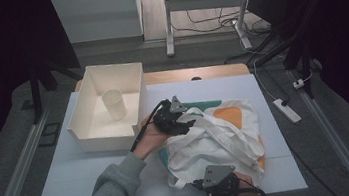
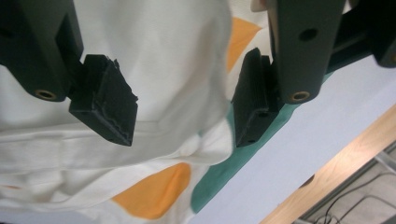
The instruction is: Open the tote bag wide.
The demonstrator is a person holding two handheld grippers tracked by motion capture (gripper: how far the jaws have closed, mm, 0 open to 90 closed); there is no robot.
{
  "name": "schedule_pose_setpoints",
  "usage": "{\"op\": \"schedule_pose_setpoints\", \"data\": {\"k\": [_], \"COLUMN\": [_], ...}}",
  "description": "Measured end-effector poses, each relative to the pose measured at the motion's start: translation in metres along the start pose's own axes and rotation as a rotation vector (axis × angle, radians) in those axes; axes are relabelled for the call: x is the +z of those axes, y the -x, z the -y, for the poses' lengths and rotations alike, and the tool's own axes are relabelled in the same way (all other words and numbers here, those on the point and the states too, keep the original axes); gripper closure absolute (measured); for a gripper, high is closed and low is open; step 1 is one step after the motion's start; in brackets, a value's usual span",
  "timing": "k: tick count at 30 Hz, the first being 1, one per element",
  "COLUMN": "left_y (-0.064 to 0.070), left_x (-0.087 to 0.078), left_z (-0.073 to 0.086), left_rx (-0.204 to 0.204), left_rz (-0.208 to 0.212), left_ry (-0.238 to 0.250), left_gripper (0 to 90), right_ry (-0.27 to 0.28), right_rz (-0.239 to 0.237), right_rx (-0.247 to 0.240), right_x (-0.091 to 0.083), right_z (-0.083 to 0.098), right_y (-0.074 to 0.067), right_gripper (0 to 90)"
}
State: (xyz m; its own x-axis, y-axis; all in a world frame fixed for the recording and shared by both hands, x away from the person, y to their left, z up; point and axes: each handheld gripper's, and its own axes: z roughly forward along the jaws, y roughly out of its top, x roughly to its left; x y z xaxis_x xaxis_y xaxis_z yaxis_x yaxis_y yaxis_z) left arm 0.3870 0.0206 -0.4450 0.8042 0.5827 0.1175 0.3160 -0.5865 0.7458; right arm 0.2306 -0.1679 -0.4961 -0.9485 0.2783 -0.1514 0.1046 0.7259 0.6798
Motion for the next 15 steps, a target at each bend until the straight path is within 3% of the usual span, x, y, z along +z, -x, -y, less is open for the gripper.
{"op": "schedule_pose_setpoints", "data": {"k": [1,4,6,8,11,14,15], "left_y": [-0.002,-0.006,-0.006,-0.009,-0.014,-0.014,-0.014], "left_x": [0.006,0.023,0.031,0.034,0.033,0.028,0.026], "left_z": [0.001,0.004,0.006,0.008,0.01,0.011,0.01], "left_rx": [0.0,0.005,0.015,0.007,-0.032,-0.057,-0.062], "left_rz": [-0.003,0.038,0.007,-0.005,0.005,-0.033,-0.046], "left_ry": [-0.025,-0.089,-0.115,-0.105,-0.056,0.0,0.018], "left_gripper": [41.3,51.7,62.7,78.4,81.6,82.3,82.4], "right_ry": [-0.001,0.001,0.006,0.006,0.004,-0.007,-0.019], "right_rz": [0.0,-0.001,-0.001,-0.008,-0.015,-0.026,-0.05], "right_rx": [0.001,-0.006,-0.009,-0.012,-0.029,-0.044,-0.063], "right_x": [0.0,0.0,-0.001,-0.002,-0.003,-0.006,-0.009], "right_z": [0.0,0.0,0.0,0.0,0.0,-0.004,-0.006], "right_y": [0.0,0.0,0.0,0.0,-0.001,-0.006,-0.012], "right_gripper": [87.6,87.6,87.6,87.6,87.6,87.7,87.8]}}
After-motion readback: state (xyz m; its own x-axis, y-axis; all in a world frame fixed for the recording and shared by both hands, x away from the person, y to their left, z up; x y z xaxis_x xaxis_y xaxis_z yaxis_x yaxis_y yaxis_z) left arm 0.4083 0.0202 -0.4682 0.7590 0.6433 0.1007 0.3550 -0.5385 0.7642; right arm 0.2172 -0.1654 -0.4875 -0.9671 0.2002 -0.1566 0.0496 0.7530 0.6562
